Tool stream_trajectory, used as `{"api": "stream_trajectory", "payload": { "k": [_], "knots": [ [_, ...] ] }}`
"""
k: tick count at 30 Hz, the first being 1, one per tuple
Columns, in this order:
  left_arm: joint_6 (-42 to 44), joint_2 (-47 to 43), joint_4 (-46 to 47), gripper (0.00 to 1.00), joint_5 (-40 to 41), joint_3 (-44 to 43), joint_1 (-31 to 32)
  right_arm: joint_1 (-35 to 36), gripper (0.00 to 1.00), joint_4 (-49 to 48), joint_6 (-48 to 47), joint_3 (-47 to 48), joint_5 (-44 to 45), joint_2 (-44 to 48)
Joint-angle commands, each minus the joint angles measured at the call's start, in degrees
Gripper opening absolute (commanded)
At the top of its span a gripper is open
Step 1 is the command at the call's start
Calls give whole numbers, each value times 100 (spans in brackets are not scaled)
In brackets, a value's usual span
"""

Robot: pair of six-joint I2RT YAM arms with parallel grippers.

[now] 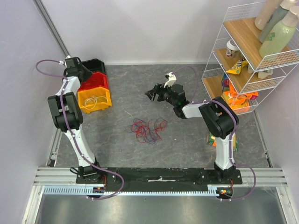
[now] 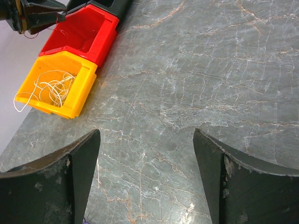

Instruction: Untangle the cables

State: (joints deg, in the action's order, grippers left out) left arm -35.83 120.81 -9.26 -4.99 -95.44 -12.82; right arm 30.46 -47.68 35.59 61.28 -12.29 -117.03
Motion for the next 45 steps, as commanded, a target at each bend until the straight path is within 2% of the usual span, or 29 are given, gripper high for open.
{"api": "stream_trajectory", "payload": {
  "k": [1,7,9,10,12,13,19,24,26,27,29,30,31,34,36,42,45],
  "knots": [
    [-389,-172,-541,41,68,-151,-10,-31,88,-259,27,192,-98,-30],
    [-477,-523,-1156,53,60,-256,-19,-40,88,-268,-17,34,-36,58],
    [-521,-655,-1315,65,16,-256,-10,-40,88,-268,-52,-36,8,119],
    [-538,-743,-1385,76,-10,-247,-10,-31,88,-251,-79,-63,25,145],
    [-556,-875,-1508,91,-80,-273,-10,-40,88,-181,-140,-107,52,207],
    [-548,-910,-1596,92,-98,-334,-19,-40,88,-163,-158,-124,60,225],
    [-451,-1244,-1790,89,-204,-405,-10,-40,88,-84,-237,-204,96,313],
    [40,-1087,-1615,81,-546,-607,-19,-40,88,-75,-228,-177,43,278],
    [321,-999,-1466,81,-398,-669,-19,-40,88,-66,-228,-160,34,260],
    [523,-964,-1491,79,-258,-730,-10,-49,88,-57,-228,-134,34,243],
    [831,-893,-1867,67,41,-993,16,-40,88,4,-237,-63,-10,199],
    [972,-954,-1991,66,155,-951,60,-40,88,22,-228,-28,-27,181],
    [1138,-1102,-2036,67,339,-759,139,-40,88,13,-220,7,-36,163],
    [1360,-1708,-2037,84,1174,84,411,-40,88,5,-185,68,-62,111],
    [1334,-1990,-1922,84,1325,655,464,-40,88,-39,-141,95,-124,93],
    [982,-2220,-1940,66,1378,1492,464,-57,88,-119,-105,-2,-151,146],
    [973,-2281,-1844,64,1492,1756,473,-75,88,-154,-97,-28,-168,154]
  ]
}}
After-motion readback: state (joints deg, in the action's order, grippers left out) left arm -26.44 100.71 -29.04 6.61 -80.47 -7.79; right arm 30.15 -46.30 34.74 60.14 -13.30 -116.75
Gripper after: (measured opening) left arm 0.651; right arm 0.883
